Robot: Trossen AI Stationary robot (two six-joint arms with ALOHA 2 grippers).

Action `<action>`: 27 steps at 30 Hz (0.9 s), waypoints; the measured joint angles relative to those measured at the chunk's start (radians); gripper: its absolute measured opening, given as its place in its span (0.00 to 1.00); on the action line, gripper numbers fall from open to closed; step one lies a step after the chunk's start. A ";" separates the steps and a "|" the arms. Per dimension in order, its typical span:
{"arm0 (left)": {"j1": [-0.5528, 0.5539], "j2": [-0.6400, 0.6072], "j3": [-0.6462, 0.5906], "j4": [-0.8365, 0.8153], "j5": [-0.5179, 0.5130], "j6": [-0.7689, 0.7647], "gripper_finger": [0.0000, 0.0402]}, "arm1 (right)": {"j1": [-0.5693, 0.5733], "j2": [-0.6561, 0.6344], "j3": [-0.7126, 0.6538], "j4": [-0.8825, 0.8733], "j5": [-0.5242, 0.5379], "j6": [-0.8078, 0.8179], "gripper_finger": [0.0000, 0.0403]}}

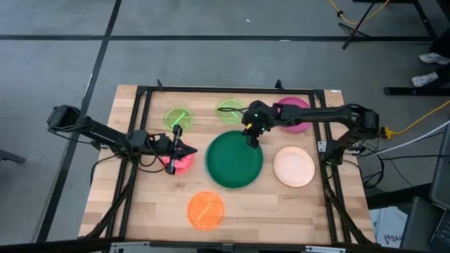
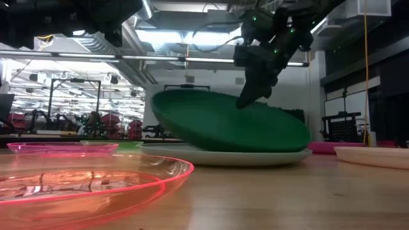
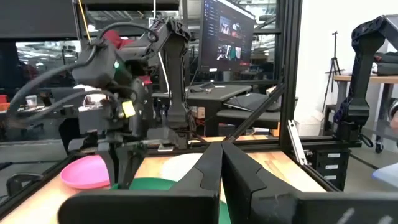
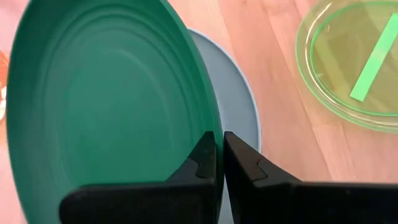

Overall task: Stack plastic plates
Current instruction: Stack the green plate on top of the blue plate

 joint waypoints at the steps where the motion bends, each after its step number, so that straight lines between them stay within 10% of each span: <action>1: 0.000 0.000 0.000 0.000 0.001 0.000 0.01 | 0.001 0.009 0.000 0.004 -0.001 -0.003 0.01; 27: 0.000 0.000 0.000 0.000 0.002 0.000 0.01 | 0.002 0.155 0.000 0.085 0.064 -0.049 0.01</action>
